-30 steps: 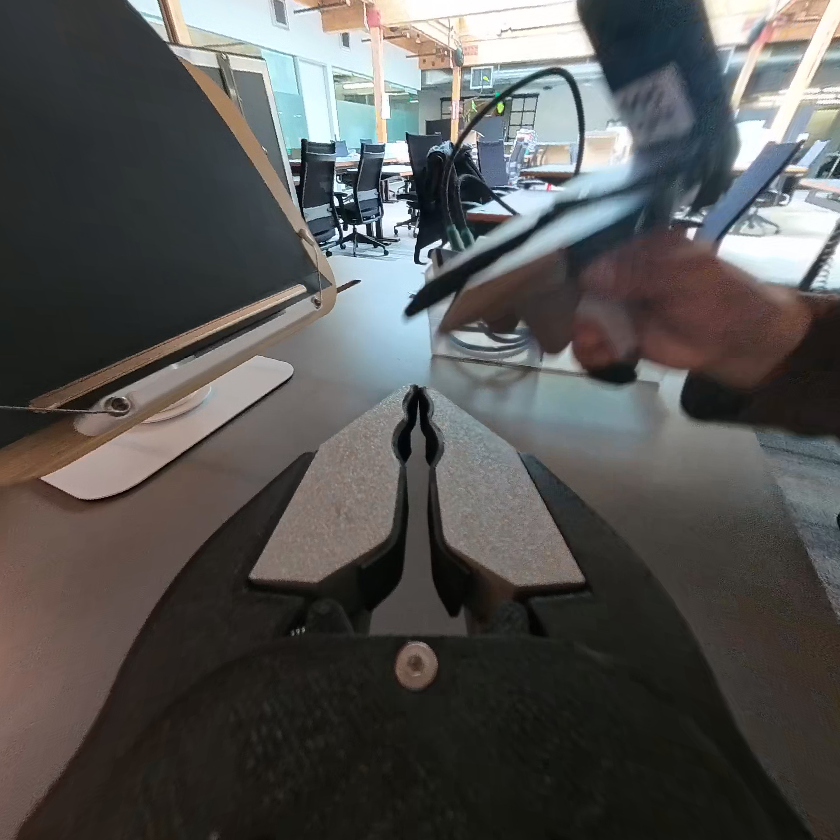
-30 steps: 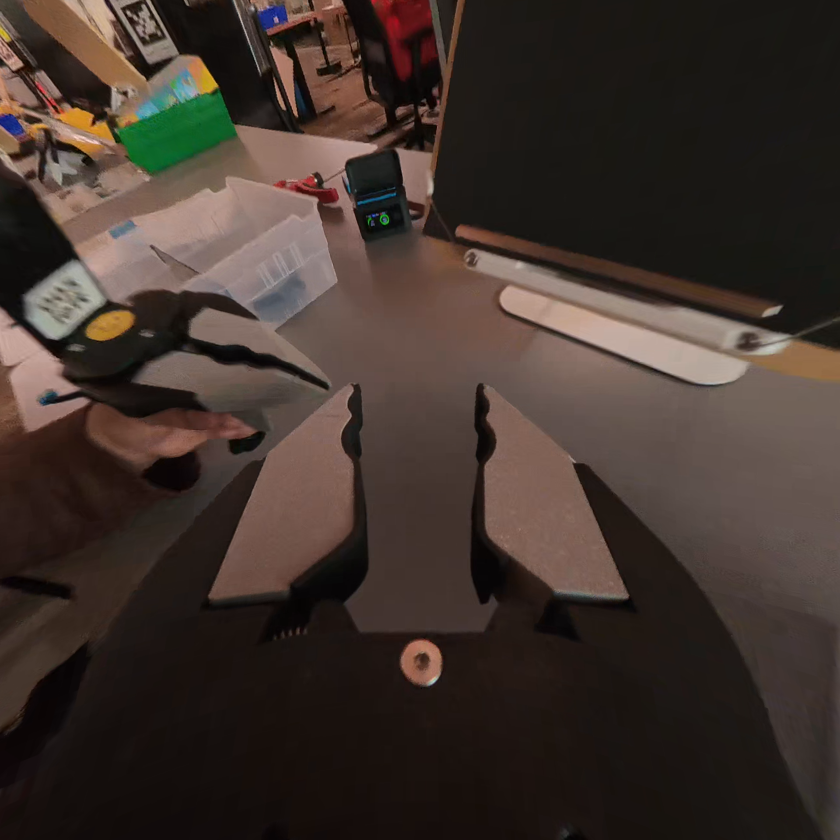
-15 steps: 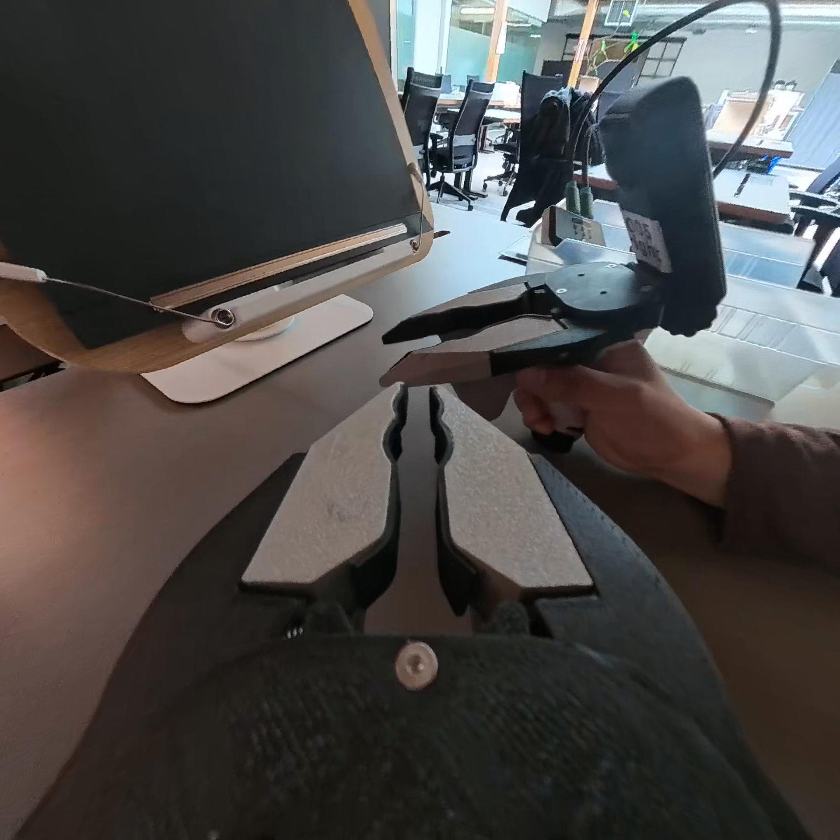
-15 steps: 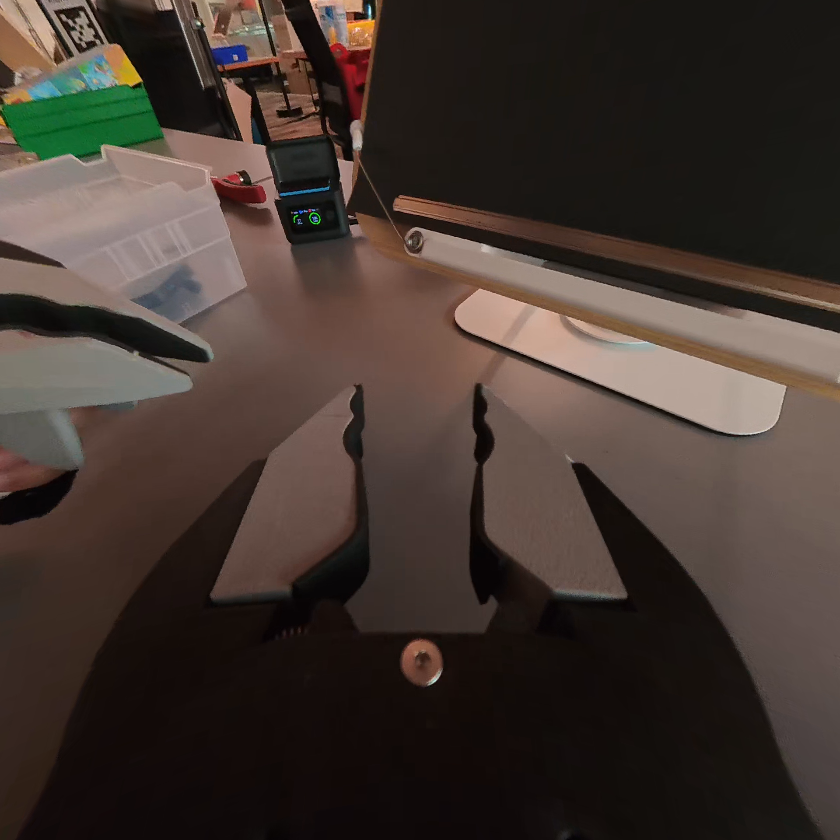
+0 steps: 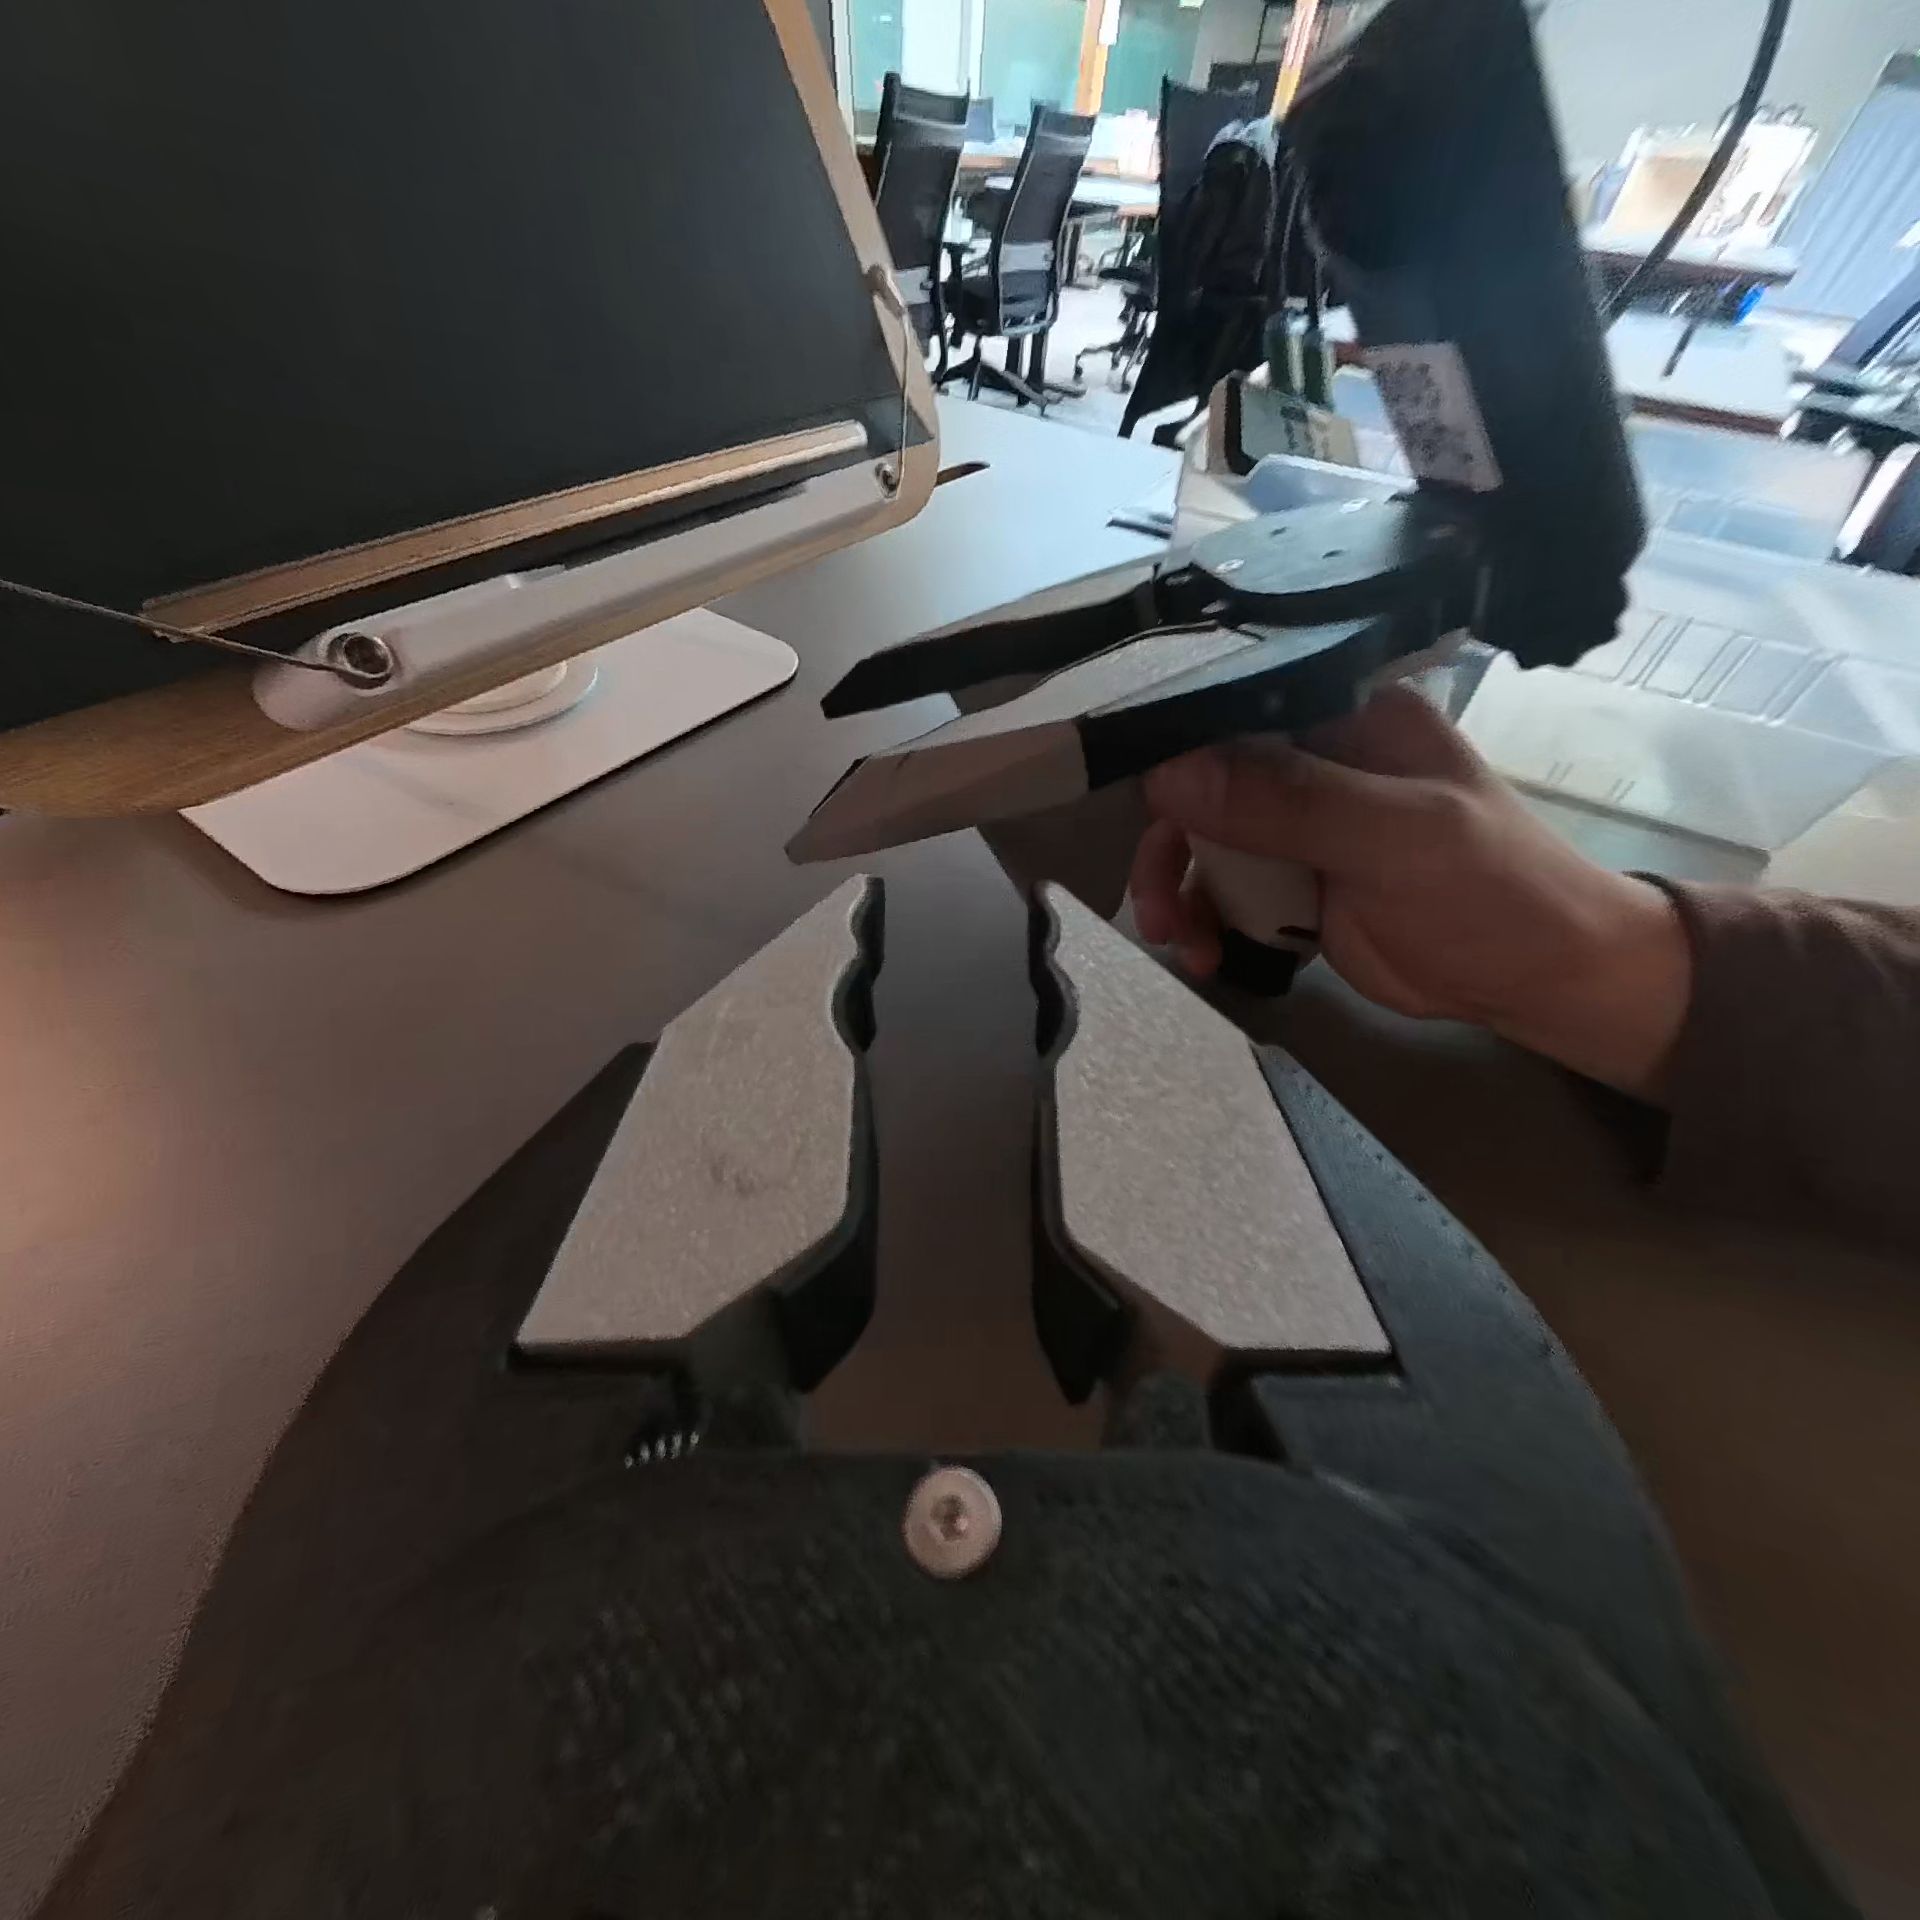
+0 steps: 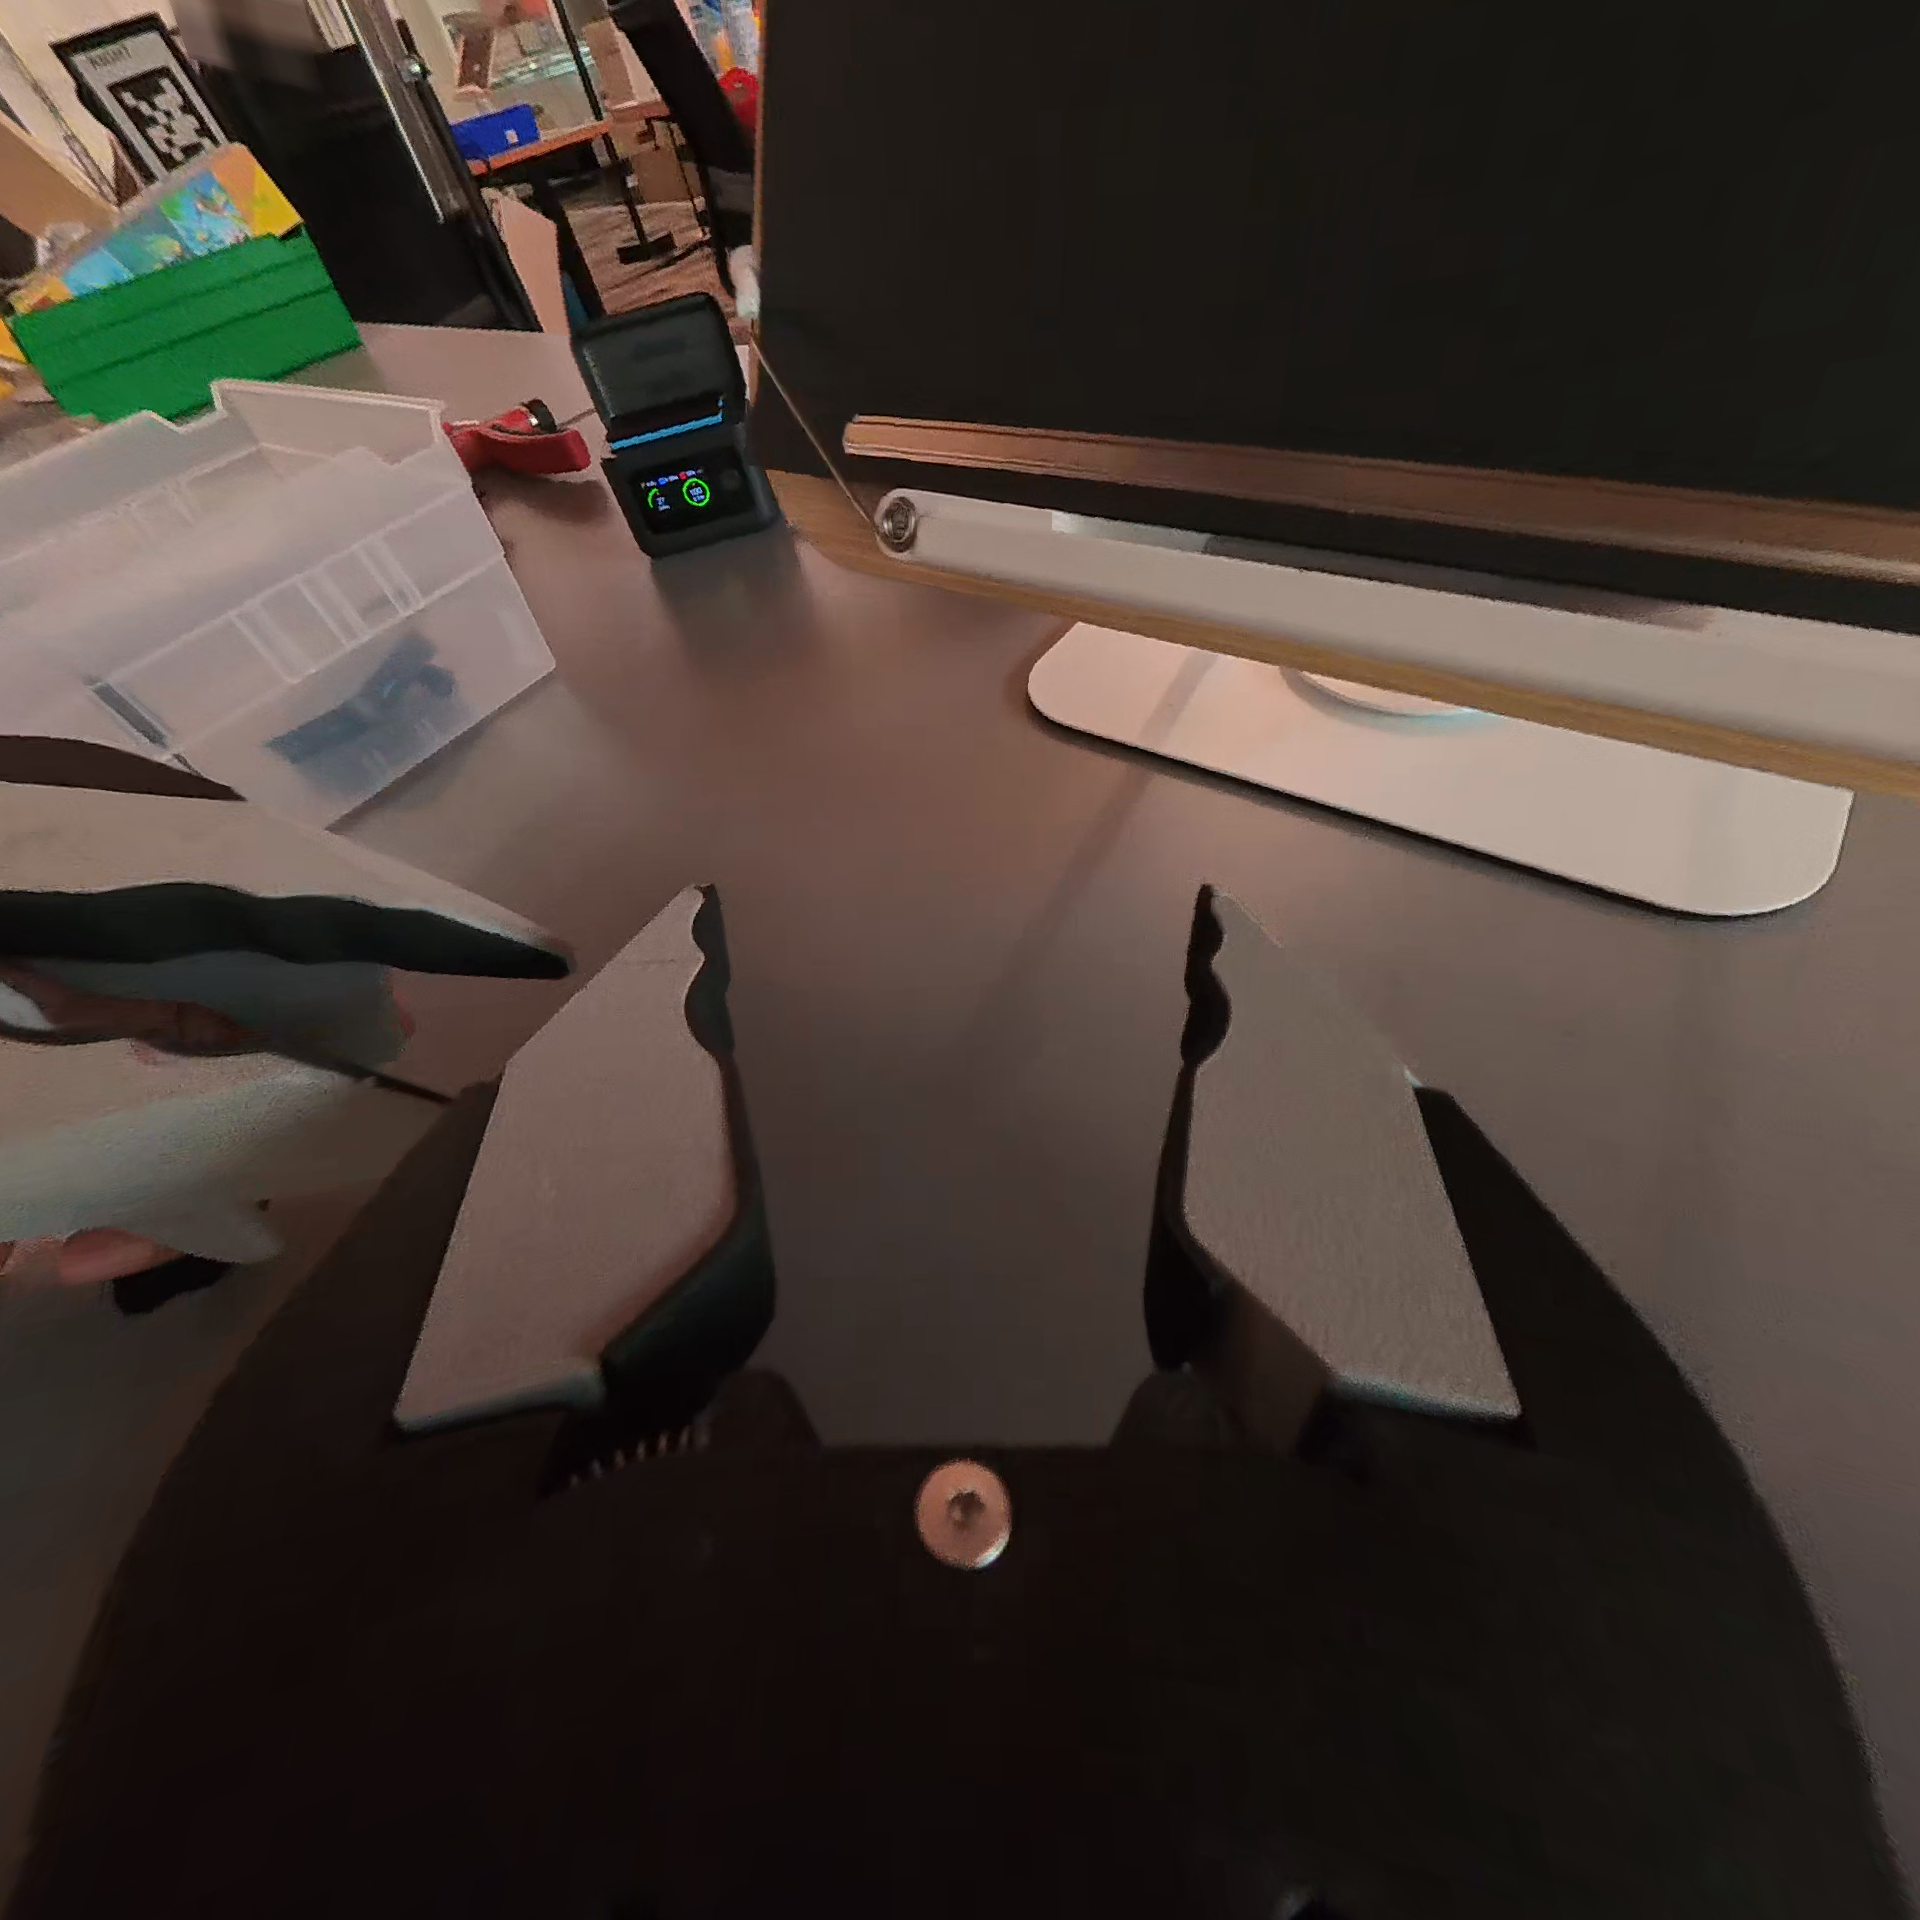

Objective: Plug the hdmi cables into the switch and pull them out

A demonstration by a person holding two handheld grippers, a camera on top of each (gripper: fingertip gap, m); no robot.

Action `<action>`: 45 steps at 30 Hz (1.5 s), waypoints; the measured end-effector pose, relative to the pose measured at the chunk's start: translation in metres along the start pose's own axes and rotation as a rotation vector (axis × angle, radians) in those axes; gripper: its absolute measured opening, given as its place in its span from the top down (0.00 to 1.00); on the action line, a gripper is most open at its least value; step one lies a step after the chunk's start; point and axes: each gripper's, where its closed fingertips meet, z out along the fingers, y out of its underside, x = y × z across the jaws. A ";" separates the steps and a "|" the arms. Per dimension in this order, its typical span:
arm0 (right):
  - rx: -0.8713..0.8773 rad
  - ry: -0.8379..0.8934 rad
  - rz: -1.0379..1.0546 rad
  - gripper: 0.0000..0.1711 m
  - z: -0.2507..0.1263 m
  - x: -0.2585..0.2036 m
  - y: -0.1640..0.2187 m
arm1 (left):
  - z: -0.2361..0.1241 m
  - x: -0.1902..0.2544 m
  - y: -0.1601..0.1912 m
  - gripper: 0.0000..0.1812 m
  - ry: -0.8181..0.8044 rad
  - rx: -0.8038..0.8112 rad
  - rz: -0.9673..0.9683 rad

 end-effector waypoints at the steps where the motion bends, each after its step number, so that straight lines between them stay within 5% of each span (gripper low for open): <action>1: -0.004 -0.001 0.007 0.49 0.000 0.000 0.000 | -0.001 0.001 -0.003 0.86 0.013 0.017 -0.017; 45: -0.086 0.021 -0.122 0.53 0.022 -0.013 0.008 | -0.012 -0.021 -0.012 0.83 -0.059 0.064 -0.022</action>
